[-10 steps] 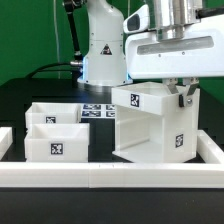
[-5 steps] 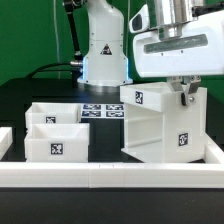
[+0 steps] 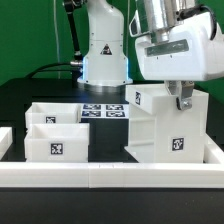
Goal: Assemble drawer
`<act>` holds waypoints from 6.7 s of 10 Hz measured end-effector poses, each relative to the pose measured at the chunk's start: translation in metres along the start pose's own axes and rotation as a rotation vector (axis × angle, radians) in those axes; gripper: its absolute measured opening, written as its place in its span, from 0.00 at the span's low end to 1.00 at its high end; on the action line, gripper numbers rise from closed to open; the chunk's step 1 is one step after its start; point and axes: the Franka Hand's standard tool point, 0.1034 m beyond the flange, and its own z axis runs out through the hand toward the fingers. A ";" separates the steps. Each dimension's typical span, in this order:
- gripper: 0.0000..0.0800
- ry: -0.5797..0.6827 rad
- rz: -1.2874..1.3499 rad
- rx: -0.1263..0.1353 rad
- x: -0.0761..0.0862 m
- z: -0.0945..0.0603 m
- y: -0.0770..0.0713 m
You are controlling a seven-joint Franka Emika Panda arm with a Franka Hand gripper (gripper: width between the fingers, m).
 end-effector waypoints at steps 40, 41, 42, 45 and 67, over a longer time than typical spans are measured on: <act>0.81 -0.141 -1.404 -0.153 0.105 -0.060 0.064; 0.81 -0.136 -1.390 -0.159 0.113 -0.054 0.074; 0.81 -0.125 -1.391 -0.162 0.121 -0.044 0.081; 0.81 -0.109 -1.457 -0.171 0.145 -0.022 0.094; 0.66 -0.115 -1.481 -0.211 0.156 0.045 0.140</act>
Offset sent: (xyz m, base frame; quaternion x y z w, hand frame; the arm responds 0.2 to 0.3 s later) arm 0.0293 0.0093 -0.0046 0.0052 0.0027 0.0452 0.9990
